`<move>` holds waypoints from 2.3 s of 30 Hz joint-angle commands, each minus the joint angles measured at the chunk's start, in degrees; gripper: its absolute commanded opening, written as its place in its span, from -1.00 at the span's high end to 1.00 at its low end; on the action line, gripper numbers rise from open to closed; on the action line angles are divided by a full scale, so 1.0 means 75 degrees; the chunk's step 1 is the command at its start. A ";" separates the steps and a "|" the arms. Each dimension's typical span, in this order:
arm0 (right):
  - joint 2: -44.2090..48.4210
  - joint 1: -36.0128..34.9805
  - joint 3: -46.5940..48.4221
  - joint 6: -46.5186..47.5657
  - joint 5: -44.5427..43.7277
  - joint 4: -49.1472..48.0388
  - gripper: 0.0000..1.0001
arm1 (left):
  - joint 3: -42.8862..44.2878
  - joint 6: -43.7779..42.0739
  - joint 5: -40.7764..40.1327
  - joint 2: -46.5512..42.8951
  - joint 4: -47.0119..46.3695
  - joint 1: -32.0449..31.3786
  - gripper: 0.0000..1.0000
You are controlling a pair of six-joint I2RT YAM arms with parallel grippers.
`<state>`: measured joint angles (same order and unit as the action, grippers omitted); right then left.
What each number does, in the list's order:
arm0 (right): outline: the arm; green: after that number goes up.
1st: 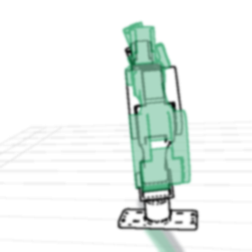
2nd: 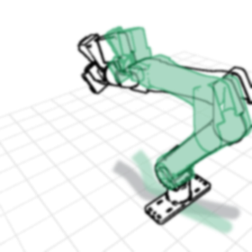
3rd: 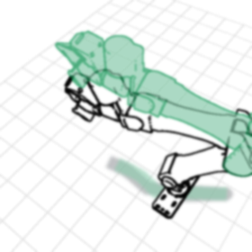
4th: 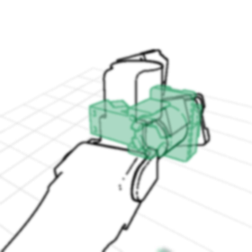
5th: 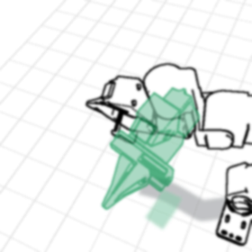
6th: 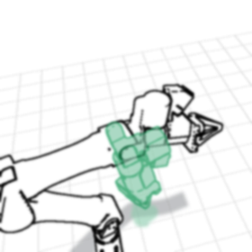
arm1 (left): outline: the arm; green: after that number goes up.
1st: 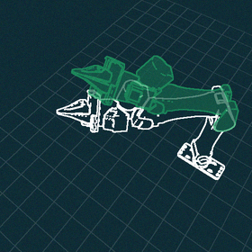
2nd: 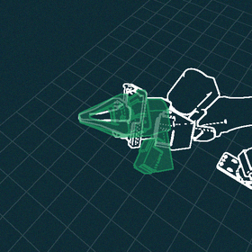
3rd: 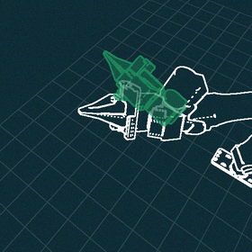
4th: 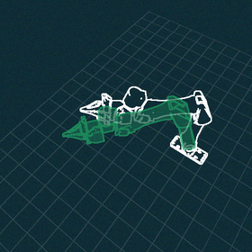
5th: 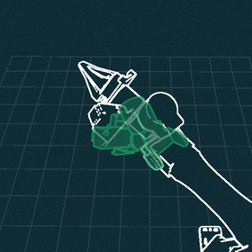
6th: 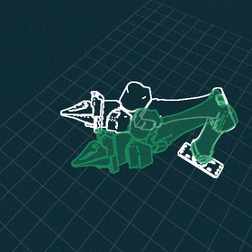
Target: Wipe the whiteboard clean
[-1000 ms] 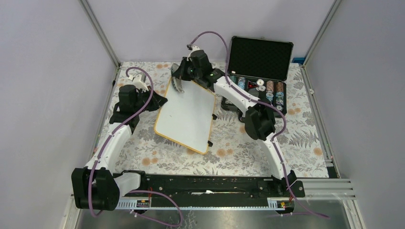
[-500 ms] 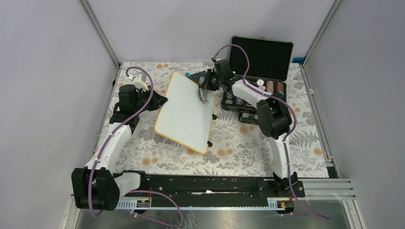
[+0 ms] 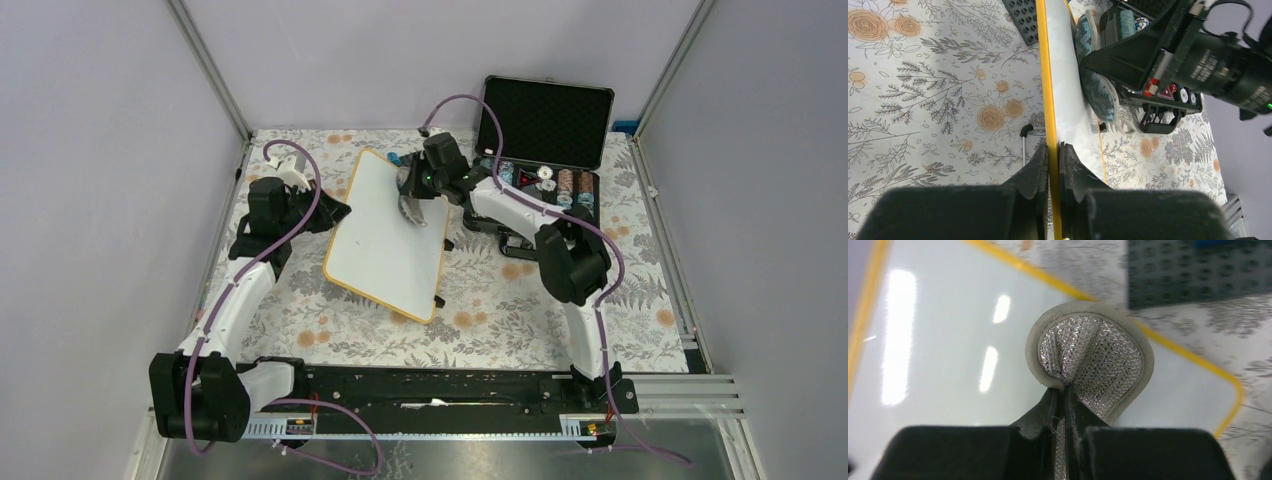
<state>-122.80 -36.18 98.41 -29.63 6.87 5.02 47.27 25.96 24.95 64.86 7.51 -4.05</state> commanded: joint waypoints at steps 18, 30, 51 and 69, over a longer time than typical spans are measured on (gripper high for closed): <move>0.0973 0.0590 -0.4237 -0.0486 0.1085 -0.1685 1.00 | 0.0004 -0.0390 0.1232 0.0118 0.0264 -0.0441 1.00; 0.1976 -0.2073 -0.3366 -0.0522 0.0835 -0.1237 1.00 | 0.0442 -0.0498 0.1446 0.0136 0.1334 -0.0690 1.00; 0.2705 -0.2104 -0.7912 -0.1806 -0.0118 -0.3749 1.00 | -0.0176 -0.1389 0.0354 -0.0660 0.2034 -0.0740 1.00; 0.3530 -0.4265 -0.4359 0.0536 -0.0516 -0.1823 1.00 | -0.0164 -0.1408 0.0114 -0.0591 0.1976 -0.0819 1.00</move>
<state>-93.54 -63.07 57.17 -29.61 -8.64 -12.78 48.12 18.79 20.95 59.99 15.11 -7.16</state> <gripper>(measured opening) 0.093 0.069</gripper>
